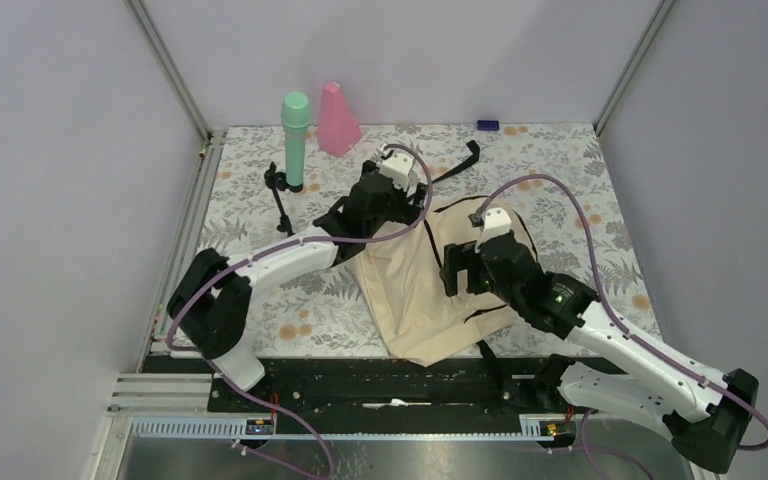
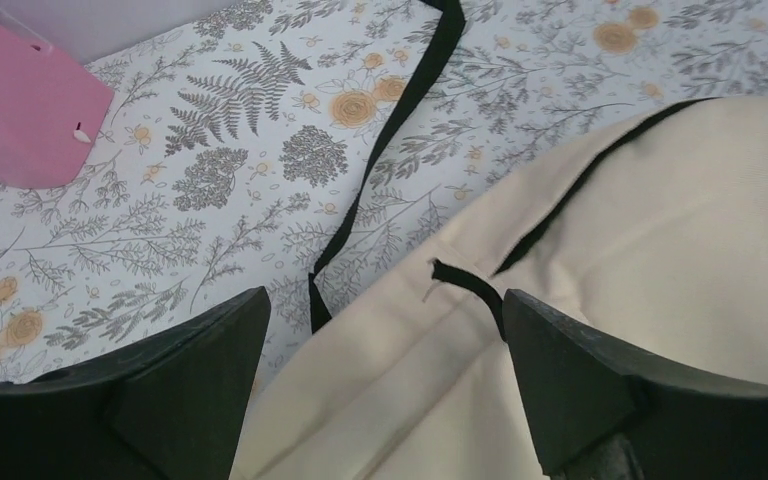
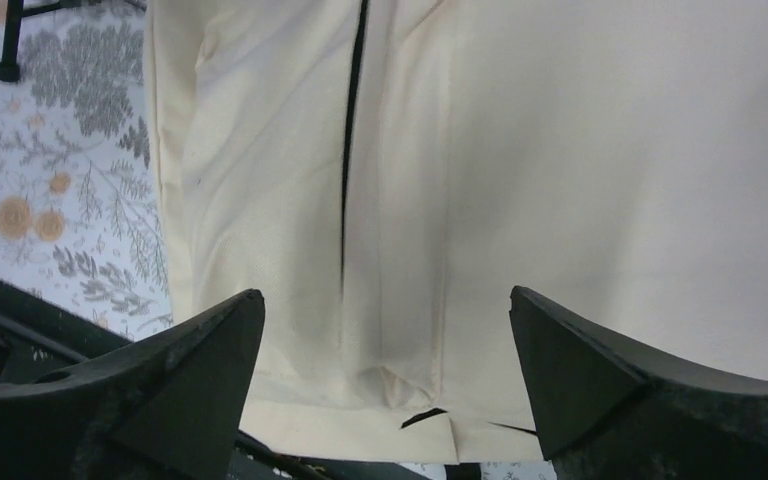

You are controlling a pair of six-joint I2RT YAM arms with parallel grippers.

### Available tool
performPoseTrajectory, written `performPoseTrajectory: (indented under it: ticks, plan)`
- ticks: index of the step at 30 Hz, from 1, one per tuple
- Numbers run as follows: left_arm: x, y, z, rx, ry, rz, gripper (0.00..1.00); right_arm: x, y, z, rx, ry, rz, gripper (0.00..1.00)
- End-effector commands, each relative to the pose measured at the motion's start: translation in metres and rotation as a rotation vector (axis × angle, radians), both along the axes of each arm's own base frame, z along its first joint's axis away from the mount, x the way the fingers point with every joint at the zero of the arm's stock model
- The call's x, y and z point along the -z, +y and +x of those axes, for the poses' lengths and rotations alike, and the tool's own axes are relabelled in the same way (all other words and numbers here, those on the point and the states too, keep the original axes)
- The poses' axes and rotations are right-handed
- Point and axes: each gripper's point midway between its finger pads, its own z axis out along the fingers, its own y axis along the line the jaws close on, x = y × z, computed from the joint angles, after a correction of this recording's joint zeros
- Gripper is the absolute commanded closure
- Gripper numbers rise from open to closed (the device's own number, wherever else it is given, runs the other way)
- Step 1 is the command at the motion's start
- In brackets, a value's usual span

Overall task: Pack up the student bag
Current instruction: Zip the student bag at the center of the board, then reset both arms

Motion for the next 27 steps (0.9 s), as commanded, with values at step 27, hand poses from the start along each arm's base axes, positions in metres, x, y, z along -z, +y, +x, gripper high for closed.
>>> performPoseTrajectory:
  ticks: [27]
  plan:
    - [-0.022,0.217,-0.117,-0.442,0.178,-0.34,0.01,-0.063,-0.211,0.057,0.779,-0.151,0.186,0.0]
